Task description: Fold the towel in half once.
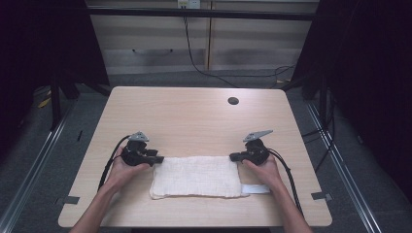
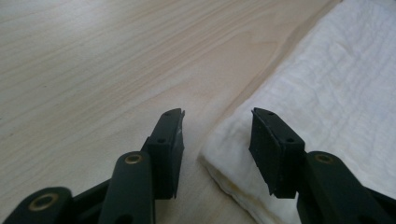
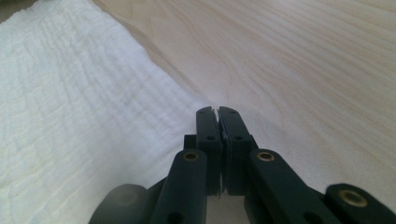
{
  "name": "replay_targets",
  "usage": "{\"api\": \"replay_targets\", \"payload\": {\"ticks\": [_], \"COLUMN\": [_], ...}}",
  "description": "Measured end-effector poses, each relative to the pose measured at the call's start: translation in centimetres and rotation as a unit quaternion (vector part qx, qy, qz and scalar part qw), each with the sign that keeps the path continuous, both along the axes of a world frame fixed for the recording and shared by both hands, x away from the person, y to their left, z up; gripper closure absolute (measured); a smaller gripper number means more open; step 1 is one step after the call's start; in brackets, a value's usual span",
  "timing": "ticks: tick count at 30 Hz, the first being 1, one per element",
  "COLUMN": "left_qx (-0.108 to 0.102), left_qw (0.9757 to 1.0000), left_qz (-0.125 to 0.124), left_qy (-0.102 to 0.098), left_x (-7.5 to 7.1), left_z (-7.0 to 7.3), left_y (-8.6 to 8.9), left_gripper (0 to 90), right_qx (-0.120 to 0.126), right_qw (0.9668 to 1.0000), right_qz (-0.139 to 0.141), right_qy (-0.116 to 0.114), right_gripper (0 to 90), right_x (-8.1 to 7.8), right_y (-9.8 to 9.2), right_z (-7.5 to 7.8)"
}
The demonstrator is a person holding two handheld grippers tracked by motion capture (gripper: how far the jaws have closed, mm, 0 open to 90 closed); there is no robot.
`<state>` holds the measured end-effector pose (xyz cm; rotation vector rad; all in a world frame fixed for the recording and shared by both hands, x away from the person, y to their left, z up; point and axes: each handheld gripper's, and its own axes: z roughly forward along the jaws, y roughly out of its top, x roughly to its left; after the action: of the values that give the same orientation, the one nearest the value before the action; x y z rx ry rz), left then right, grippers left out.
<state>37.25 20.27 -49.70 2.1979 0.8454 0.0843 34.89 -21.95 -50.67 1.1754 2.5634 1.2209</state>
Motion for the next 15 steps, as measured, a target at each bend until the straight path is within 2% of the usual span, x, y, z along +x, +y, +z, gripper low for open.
{"api": "replay_targets", "payload": {"ticks": [2, 4, 7, 8, 9, 10, 11, 15], "left_qx": [0.002, -0.002, 0.004, 0.007, 0.009, 0.012, 0.014, 0.017], "left_qw": [1.0000, 1.0000, 1.0000, 0.9999, 0.9998, 0.9997, 0.9992, 0.9990], "left_qz": [0.009, 0.002, -0.006, -0.011, -0.016, -0.019, -0.030, -0.035], "left_qy": [-0.002, 0.003, -0.005, -0.006, -0.012, -0.014, -0.021, -0.021], "left_x": [-0.1, -0.1, -0.3, -0.4, -0.6, -0.7, -0.9, -1.1], "left_z": [-0.1, -0.2, -0.2, -0.2, -0.2, -0.2, -0.3, -0.2], "left_y": [0.0, 0.0, -0.3, -0.3, -0.4, -0.4, -0.5, -0.7], "left_gripper": [55.1, 55.4, 58.0, 60.4, 66.9, 66.9, 75.3, 83.9], "right_qx": [-0.001, -0.002, -0.002, -0.002, -0.003, 0.000, -0.001, 0.002], "right_qw": [1.0000, 1.0000, 1.0000, 1.0000, 1.0000, 1.0000, 1.0000, 1.0000], "right_qz": [0.000, -0.001, -0.002, -0.001, -0.001, -0.004, -0.005, -0.006], "right_qy": [-0.001, -0.002, -0.002, -0.004, -0.005, -0.004, -0.006, -0.005], "right_gripper": [88.1, 88.1, 88.2, 88.1, 88.1, 88.2, 88.1, 88.2], "right_x": [-0.1, -0.1, -0.1, -0.1, -0.1, -0.2, -0.2, -0.2], "right_y": [0.0, 0.1, 0.0, 0.0, 0.0, 0.1, 0.0, 0.0], "right_z": [0.0, 0.0, 0.0, 0.0, 0.0, 0.0, 0.0, -0.1]}}
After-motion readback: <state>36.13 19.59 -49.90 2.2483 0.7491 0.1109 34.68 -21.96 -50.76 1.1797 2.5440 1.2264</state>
